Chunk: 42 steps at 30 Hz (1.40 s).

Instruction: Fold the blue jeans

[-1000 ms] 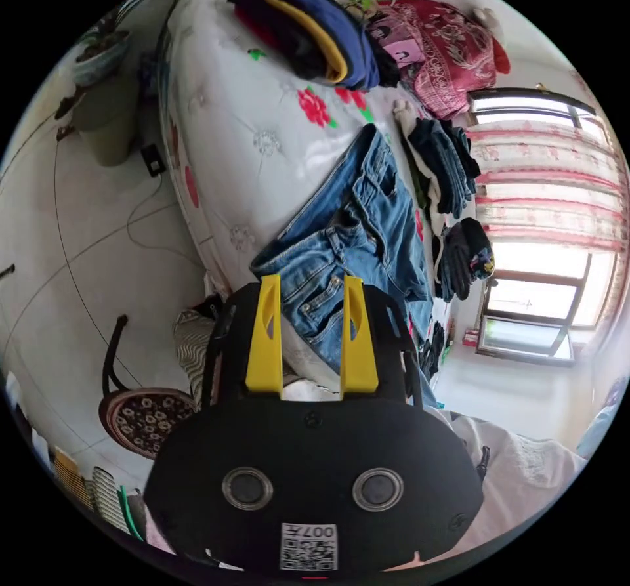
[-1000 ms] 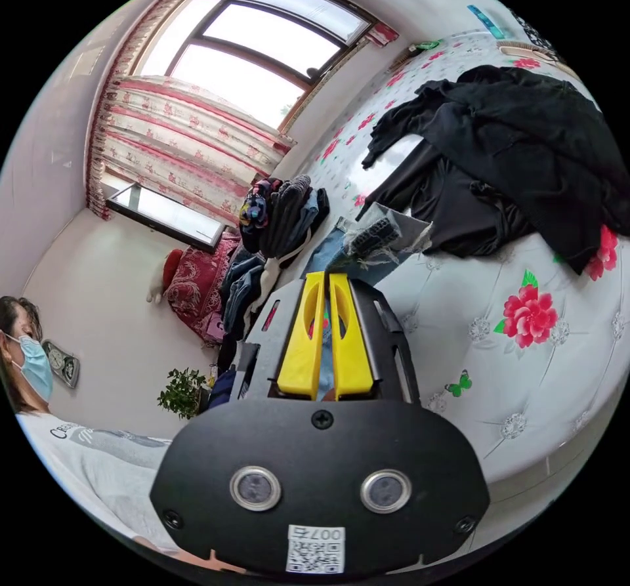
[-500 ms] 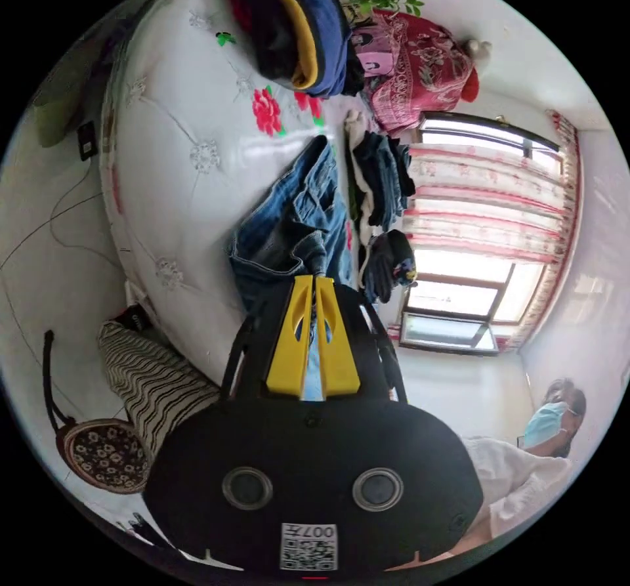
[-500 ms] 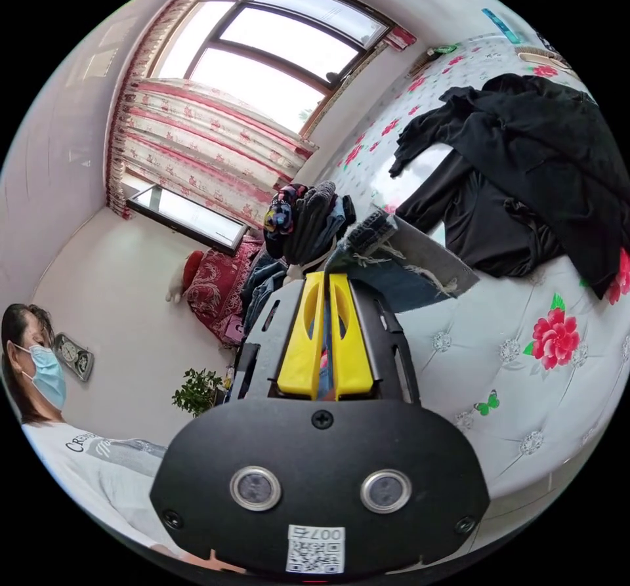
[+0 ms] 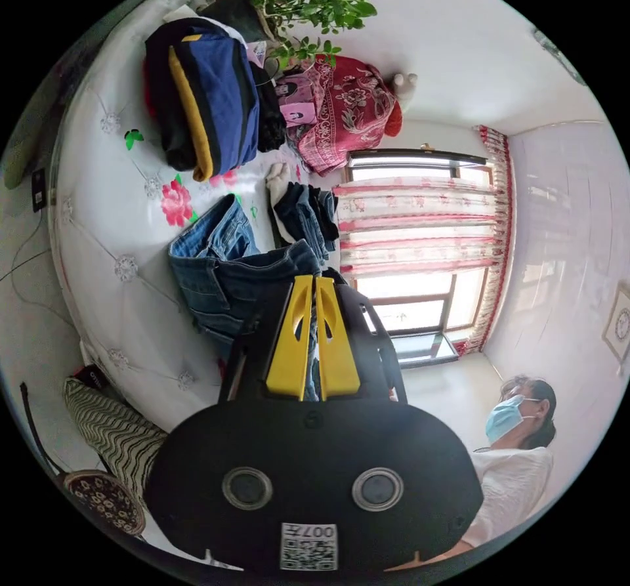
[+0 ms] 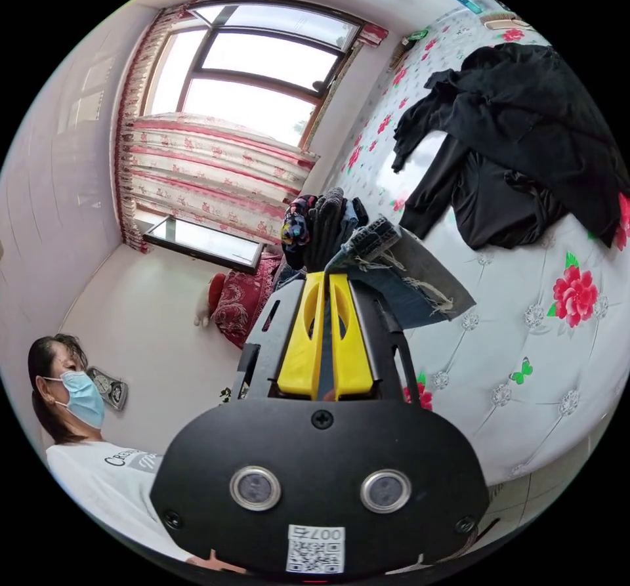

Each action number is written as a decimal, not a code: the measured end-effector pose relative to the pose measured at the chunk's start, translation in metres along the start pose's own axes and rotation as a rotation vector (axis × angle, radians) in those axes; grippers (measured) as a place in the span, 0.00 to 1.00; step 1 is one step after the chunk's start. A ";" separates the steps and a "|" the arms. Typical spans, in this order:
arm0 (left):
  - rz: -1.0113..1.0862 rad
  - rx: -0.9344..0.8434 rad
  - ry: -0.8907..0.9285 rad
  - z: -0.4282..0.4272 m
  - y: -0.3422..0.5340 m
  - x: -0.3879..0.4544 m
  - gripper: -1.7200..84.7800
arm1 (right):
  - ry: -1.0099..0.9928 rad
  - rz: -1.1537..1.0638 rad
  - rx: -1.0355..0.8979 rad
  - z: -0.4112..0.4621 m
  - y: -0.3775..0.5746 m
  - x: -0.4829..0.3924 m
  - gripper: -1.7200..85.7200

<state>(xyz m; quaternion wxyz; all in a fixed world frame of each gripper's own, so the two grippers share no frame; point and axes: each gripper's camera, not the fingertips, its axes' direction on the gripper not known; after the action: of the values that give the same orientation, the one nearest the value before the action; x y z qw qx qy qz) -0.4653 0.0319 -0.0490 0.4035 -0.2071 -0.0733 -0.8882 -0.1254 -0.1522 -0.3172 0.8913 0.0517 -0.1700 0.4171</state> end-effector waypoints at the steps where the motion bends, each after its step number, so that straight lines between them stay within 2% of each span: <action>1: -0.011 -0.001 -0.008 0.007 -0.003 -0.003 0.01 | 0.024 -0.008 -0.007 0.010 -0.004 -0.001 0.02; 4: -0.012 0.003 -0.050 0.036 -0.023 -0.005 0.01 | 0.114 -0.044 -0.035 0.051 -0.030 -0.008 0.02; 8: -0.022 -0.037 -0.142 0.135 -0.090 -0.012 0.01 | 0.252 -0.111 -0.085 0.149 -0.081 -0.025 0.03; 10: -0.032 -0.021 -0.210 0.193 -0.117 -0.021 0.01 | 0.396 -0.217 -0.087 0.247 -0.112 -0.036 0.05; 11: 0.001 0.051 -0.230 0.221 -0.127 -0.025 0.01 | 0.422 -0.245 -0.103 0.273 -0.119 -0.034 0.05; 13: 0.027 0.100 -0.278 0.260 -0.133 -0.032 0.01 | 0.511 -0.295 -0.209 0.367 -0.135 -0.009 0.08; 16: 0.132 -0.058 -0.372 0.330 -0.122 -0.045 0.03 | 0.539 -0.232 -0.337 0.427 -0.134 0.051 0.10; 19: 0.360 -0.266 -0.491 0.386 -0.076 -0.060 0.08 | 0.544 -0.199 -0.384 0.436 -0.118 0.115 0.10; 21: 0.504 -0.390 -0.671 0.417 -0.041 -0.078 0.12 | 0.612 -0.187 -0.378 0.428 -0.112 0.151 0.11; 24: 0.684 -0.423 -0.853 0.445 -0.017 -0.090 0.13 | 0.764 -0.151 -0.342 0.411 -0.116 0.202 0.11; 29: 0.763 -0.522 -1.076 0.514 0.004 -0.137 0.10 | 0.828 -0.127 -0.334 0.418 -0.138 0.258 0.10; 31: 0.764 -0.506 -1.097 0.524 0.008 -0.148 0.03 | 0.841 -0.125 -0.359 0.431 -0.148 0.281 0.08; 33: 0.719 -0.524 -1.082 0.526 0.004 -0.152 0.02 | 0.896 -0.137 -0.378 0.435 -0.152 0.293 0.06; 38: 0.730 -0.392 -0.903 0.476 0.000 -0.118 0.01 | 0.773 -0.312 -0.296 0.402 -0.153 0.276 0.03; 42: 0.750 -0.270 -0.892 0.450 -0.010 -0.113 0.01 | 0.738 -0.432 -0.269 0.385 -0.152 0.267 0.03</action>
<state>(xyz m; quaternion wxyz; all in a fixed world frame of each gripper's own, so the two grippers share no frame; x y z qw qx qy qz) -0.2671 0.2505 0.3098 0.5899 -0.6212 -0.0439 -0.5140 0.0490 -0.1465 0.1440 0.9578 -0.1825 0.1215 0.1859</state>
